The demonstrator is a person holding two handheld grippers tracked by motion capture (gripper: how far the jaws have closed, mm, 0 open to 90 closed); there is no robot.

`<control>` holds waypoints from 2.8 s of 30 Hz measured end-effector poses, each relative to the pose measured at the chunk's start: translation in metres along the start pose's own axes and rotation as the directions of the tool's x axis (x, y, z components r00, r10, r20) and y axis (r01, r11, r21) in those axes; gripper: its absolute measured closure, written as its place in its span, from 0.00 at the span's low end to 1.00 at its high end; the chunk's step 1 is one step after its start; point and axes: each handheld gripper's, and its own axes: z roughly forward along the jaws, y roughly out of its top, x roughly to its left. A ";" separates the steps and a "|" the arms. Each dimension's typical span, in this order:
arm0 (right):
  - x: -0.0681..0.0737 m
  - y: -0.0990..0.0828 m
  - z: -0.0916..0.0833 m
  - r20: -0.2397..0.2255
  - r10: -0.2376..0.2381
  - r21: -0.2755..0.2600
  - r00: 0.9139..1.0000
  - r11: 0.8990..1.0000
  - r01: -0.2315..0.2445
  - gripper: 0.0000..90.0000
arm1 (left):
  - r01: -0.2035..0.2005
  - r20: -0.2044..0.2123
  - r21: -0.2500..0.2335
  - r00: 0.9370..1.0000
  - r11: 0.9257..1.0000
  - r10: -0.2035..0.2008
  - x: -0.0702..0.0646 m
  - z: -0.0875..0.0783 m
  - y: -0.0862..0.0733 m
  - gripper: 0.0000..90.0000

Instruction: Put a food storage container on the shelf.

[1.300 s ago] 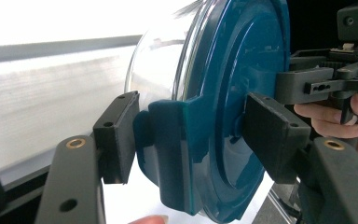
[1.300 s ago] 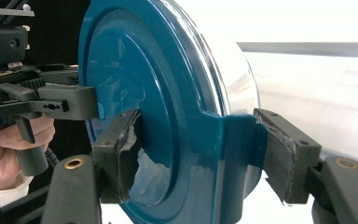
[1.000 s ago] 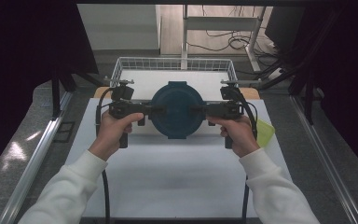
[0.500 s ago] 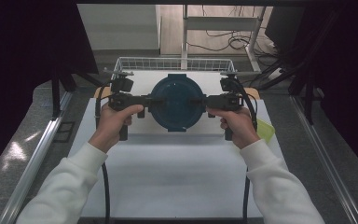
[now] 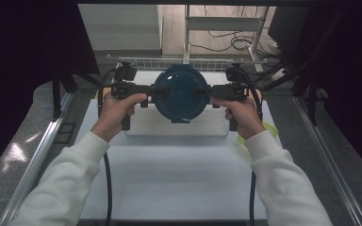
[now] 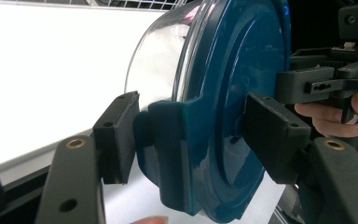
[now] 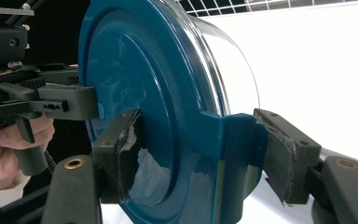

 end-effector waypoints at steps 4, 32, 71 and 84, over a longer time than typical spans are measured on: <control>-0.004 0.008 0.000 -0.004 0.001 -0.002 1.000 1.000 -0.001 0.38 | -0.007 0.003 0.005 1.000 1.000 0.007 0.003 0.003 0.010 0.42; -0.032 0.047 0.022 0.013 0.062 0.009 0.998 0.998 -0.062 0.38 | 0.041 0.010 0.011 0.999 0.999 -0.041 0.036 0.028 0.044 0.42; -0.072 0.057 0.055 0.005 0.330 0.027 0.944 0.944 -0.330 0.35 | 0.273 0.033 -0.024 0.962 0.962 -0.273 0.079 0.061 0.049 0.40; -0.077 0.056 0.061 0.003 0.347 0.016 0.938 0.938 -0.347 0.35 | 0.328 0.065 -0.031 0.943 0.944 -0.326 0.092 0.067 0.045 0.40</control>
